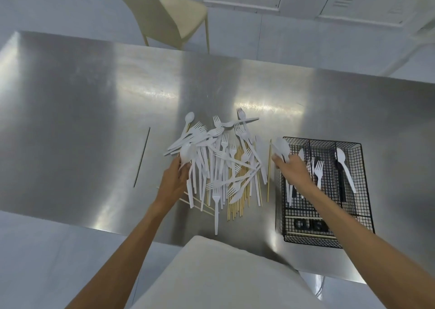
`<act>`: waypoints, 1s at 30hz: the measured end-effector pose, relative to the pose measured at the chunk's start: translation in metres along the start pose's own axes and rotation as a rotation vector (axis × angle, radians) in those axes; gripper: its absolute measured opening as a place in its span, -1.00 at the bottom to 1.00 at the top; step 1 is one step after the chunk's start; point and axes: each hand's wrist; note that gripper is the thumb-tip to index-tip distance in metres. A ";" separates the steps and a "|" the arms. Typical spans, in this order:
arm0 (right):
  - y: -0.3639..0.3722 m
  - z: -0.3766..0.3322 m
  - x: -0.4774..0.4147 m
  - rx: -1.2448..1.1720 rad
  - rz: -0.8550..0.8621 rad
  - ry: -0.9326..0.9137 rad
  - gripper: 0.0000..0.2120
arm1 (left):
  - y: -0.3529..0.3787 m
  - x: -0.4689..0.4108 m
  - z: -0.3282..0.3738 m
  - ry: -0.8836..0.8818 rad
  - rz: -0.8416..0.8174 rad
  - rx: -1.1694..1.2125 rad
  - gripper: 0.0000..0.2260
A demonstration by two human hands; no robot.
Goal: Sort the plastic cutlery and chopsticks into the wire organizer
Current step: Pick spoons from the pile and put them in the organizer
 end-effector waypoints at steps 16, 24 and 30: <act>0.043 0.008 0.035 -0.066 0.037 0.184 -0.64 | -0.004 -0.106 0.053 -0.163 0.163 0.002 -0.68; 0.058 -0.001 0.048 -0.132 0.073 0.252 -0.66 | -0.004 -0.157 0.068 -0.242 0.247 -0.163 -0.63; 0.060 0.002 0.054 -0.137 0.090 0.305 -0.69 | -0.006 -0.173 0.068 -0.289 0.185 -0.318 -0.59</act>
Point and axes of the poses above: each hand's wrist, its own x-axis away from the middle knuckle, its own y-axis out of the palm, z = x × y, and after that the axes turned 13 degrees about -y, right-handed
